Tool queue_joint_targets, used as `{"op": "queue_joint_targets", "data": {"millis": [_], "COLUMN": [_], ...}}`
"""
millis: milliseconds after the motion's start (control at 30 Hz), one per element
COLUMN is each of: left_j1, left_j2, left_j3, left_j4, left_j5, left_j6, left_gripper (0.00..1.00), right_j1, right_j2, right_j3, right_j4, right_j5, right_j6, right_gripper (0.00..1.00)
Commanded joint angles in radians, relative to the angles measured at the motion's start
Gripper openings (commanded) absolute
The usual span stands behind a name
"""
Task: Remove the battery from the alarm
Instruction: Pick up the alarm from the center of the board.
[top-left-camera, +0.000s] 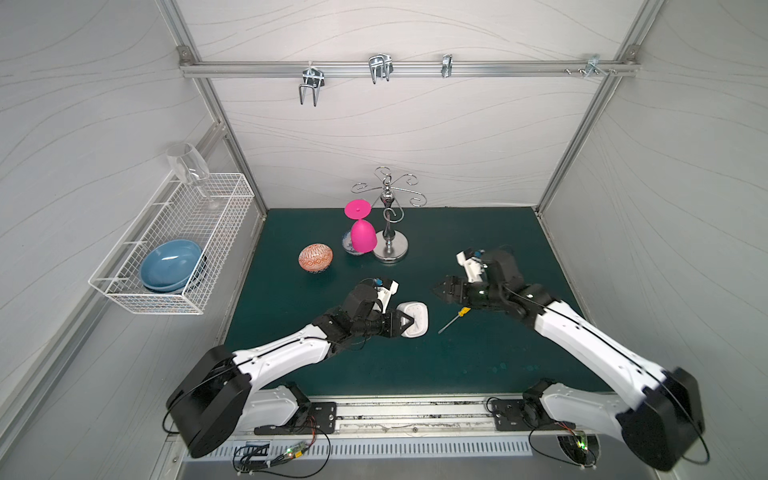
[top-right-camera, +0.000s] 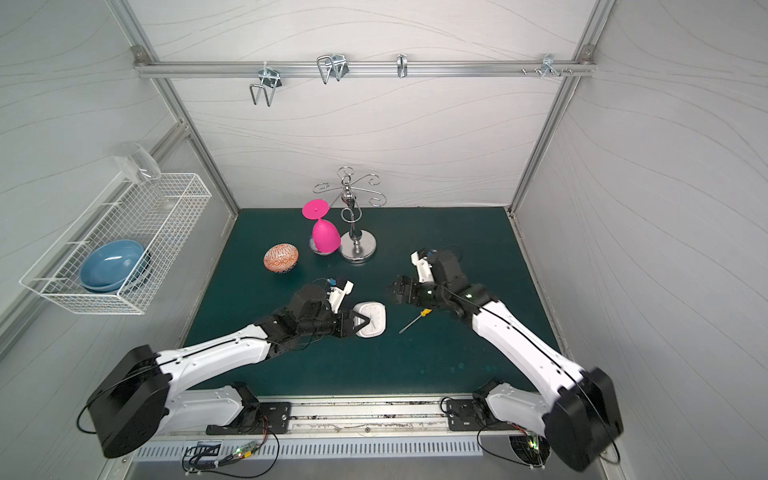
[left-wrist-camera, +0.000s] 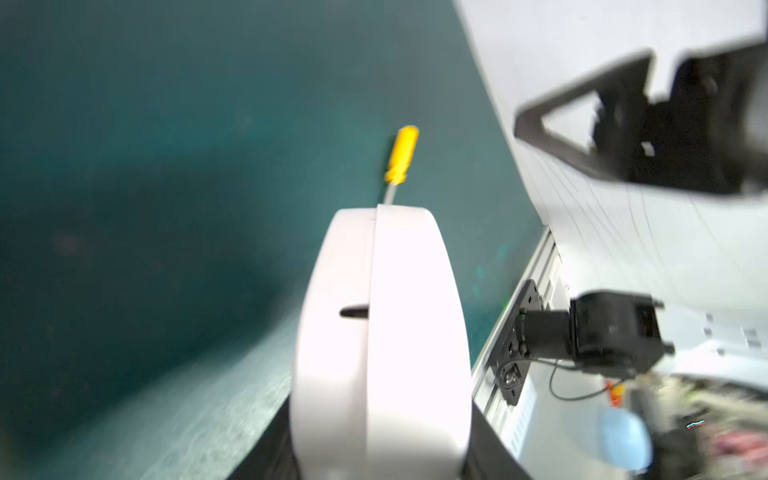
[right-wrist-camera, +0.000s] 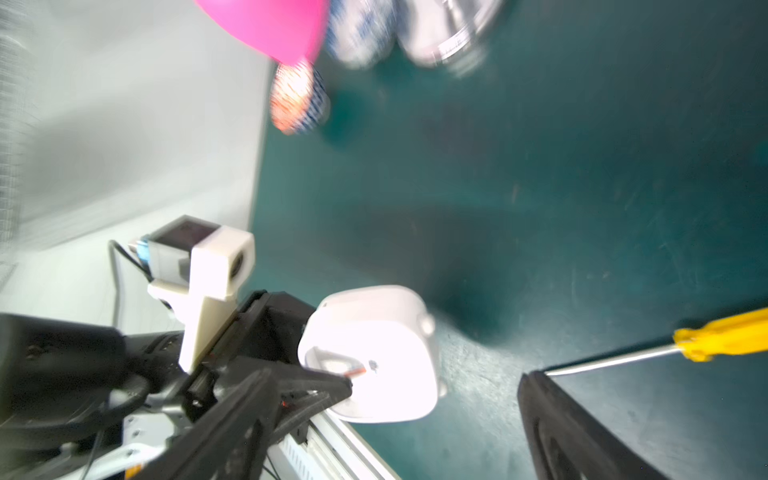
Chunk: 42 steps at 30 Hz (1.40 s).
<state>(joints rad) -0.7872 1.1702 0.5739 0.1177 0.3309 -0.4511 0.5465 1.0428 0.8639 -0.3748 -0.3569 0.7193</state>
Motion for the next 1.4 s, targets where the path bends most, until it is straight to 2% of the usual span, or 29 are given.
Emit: {"op": "queue_joint_targets", "data": {"millis": [0,133,200,333,433,633,833,1000,1233,1367], "left_j1": [-0.080,-0.132,-0.157,-0.239,-0.301,-0.333,-0.342,-0.343,-0.345,-0.345], "left_j2": [-0.082,-0.104,-0.099,-0.071,-0.028,0.002,-0.021,-0.026,-0.043,-0.062], "left_j3": [0.040,0.029,0.023,0.009,0.027,0.060,0.050,0.051,0.047,0.037], "left_j4": [-0.020,0.053,0.094,0.185,0.208,0.199,0.233,0.235,0.243,0.242], "left_j5": [-0.175,-0.258,-0.299,-0.391,-0.446,-0.450,-0.476,-0.474,-0.478,-0.471], "left_j6": [0.451,0.699,0.781,0.975,1.107,1.147,1.153,1.152,1.127,1.109], "left_gripper": [0.19,0.12,0.09,0.03,0.01,0.00,0.00,0.00,0.00,0.12], "right_j1": [-0.054,-0.092,-0.081,-0.002,0.066,0.144,0.188,0.209,0.220,0.222], "right_j2": [-0.119,-0.204,-0.221,-0.209,-0.166,-0.089,-0.061,-0.038,-0.052,-0.064], "right_j3": [-0.030,-0.045,-0.050,-0.042,-0.057,-0.041,-0.064,-0.072,-0.103,-0.126], "right_j4": [-0.137,-0.230,-0.265,-0.335,-0.279,-0.208,-0.186,-0.126,-0.062,-0.025], "right_j5": [-0.104,-0.187,-0.205,-0.153,-0.130,-0.077,-0.051,-0.027,0.023,0.037], "right_j6": [0.269,0.566,0.670,0.769,0.840,0.889,0.965,1.021,1.098,1.136], "right_gripper": [0.99,0.99,0.99,0.99,0.99,0.99,0.93,0.83,0.63,0.48]}}
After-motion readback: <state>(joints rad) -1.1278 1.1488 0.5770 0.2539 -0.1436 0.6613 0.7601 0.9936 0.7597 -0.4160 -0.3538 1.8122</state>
